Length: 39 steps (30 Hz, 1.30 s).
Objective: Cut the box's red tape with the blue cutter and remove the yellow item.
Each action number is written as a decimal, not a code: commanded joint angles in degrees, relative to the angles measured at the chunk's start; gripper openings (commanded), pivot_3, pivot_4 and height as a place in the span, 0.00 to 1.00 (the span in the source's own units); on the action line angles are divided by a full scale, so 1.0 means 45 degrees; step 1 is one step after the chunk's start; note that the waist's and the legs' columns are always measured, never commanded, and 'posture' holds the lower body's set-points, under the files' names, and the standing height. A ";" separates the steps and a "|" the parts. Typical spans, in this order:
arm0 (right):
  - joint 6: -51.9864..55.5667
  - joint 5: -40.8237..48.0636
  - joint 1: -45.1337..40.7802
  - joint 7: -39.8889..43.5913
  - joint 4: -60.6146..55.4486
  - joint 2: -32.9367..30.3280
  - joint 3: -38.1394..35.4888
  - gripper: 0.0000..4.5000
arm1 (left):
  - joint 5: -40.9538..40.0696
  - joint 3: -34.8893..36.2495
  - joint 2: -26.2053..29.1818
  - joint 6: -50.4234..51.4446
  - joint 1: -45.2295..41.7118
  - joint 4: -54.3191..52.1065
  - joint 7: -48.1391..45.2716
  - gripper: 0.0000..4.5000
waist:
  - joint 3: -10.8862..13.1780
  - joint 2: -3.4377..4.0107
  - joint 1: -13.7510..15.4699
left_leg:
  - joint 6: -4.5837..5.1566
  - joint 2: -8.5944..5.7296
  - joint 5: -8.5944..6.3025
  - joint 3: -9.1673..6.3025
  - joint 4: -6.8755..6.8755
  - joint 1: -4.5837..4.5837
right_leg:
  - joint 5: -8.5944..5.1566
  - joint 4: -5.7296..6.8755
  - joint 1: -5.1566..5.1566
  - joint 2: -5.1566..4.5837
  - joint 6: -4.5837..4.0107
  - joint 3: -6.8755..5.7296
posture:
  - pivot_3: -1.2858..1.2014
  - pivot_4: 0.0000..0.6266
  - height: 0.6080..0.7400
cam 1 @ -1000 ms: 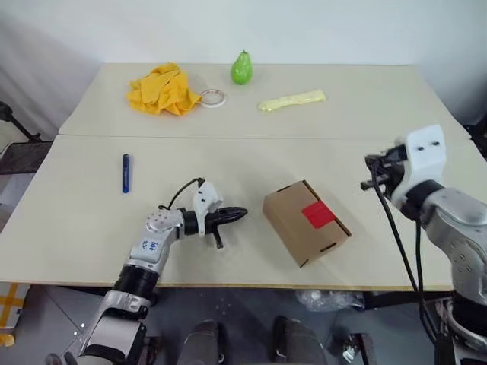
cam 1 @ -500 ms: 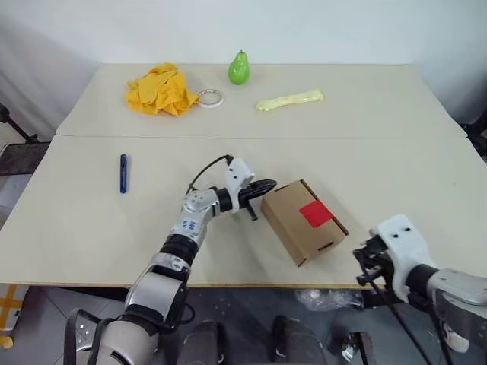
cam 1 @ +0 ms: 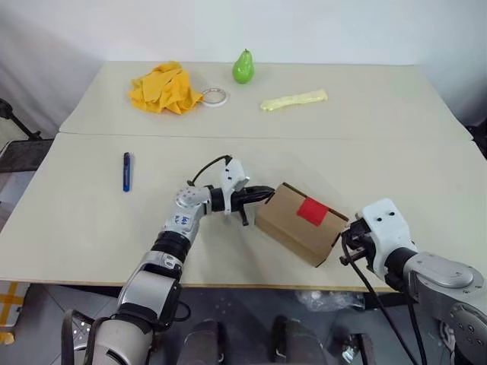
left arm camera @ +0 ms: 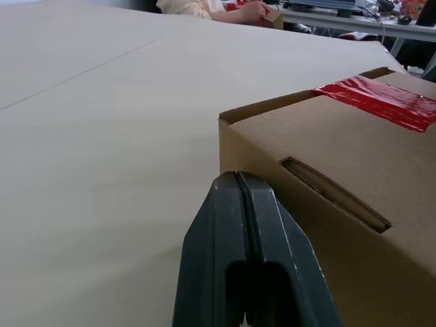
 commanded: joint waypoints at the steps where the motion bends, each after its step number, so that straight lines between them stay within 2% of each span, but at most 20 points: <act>1: 0.0057 0.0117 -0.0103 0.0551 -0.0392 -0.0357 -0.0210 0.00 | 0.0070 -0.0457 -0.0531 0.0007 -0.0155 -0.0335 -0.0516 0.00 | 0.0000 0.0000 -0.0001 | 0.0000 0.0000 0.0000 0.0000 -0.0001 0.0000 | 0.0000 0.0002 -0.0001 0.0000 0.0000 -0.0001 | 0.52 0.24 1.00; 12: 0.0056 -0.0137 0.0055 0.1230 -0.0362 -0.0757 -0.0401 0.00 | 0.0344 -0.0147 -0.0933 -0.0669 -0.1052 0.1136 -0.0211 0.00 | 0.0002 -0.0003 0.0000 | 0.0000 -0.0006 0.0000 -0.0002 -0.0002 -0.0002 | 0.0000 -0.0002 -0.0001 0.0000 0.0001 -0.0003 | 0.52 0.24 1.00; 20: 0.0057 -0.0357 0.0844 0.1803 -0.0634 -0.1218 -0.1085 0.00 | 0.0507 0.0117 -0.0865 -0.0894 -0.1335 0.1710 0.0027 0.00 | 0.0003 -0.0005 0.0019 | 0.0001 -0.0009 0.0000 -0.0004 0.0000 -0.0002 | 0.0001 -0.0003 0.0001 -0.0001 0.0001 -0.0004 | 0.52 0.24 1.00; 26: -0.0208 -0.0532 0.1748 0.2586 -0.0619 -0.2043 -0.1939 0.00 | 0.0562 0.0301 -0.0317 -0.1088 -0.1551 0.2138 -0.0001 0.00 | 0.0006 -0.0011 0.0010 | 0.0001 -0.0008 -0.0001 -0.0005 -0.0003 -0.0002 | 0.0001 -0.0003 -0.0001 0.0000 0.0001 -0.0004 | 0.52 0.24 1.00; 33: -0.2526 -0.1178 0.3928 0.4459 0.0652 -0.3964 -0.4319 0.00 | 0.0763 0.0470 0.1362 -0.0488 -0.1676 0.1724 0.0022 0.00 | 0.0017 -0.0029 -0.0004 | -0.0001 -0.0010 0.0000 -0.0002 -0.0005 0.0004 | 0.0001 0.0004 0.0000 0.0001 0.0001 -0.0003 | 0.52 0.24 1.00; 36: -0.3399 -0.0907 0.4070 0.5530 0.1297 -0.4434 -0.5288 0.14 | 0.0844 0.0833 0.2141 -0.0432 -0.1683 0.1388 0.1023 0.13 | 0.0025 -0.0042 0.0006 | -0.0004 -0.0011 0.0002 -0.0001 -0.0004 0.0006 | 0.0002 0.0003 0.0003 0.0001 0.0004 -0.0002 | 0.52 0.24 1.00; 39: -0.4518 -0.0437 0.3261 0.6569 0.2380 -0.4731 -0.5789 0.36 | 0.0671 0.1386 0.2825 -0.0033 -0.1564 0.0598 0.1914 0.34 | 0.0040 -0.0068 -0.0025 | -0.0005 -0.0008 0.0003 -0.0002 -0.0001 0.0016 | 0.0005 0.0004 0.0012 0.0001 0.0009 0.0002 | 0.52 0.24 1.00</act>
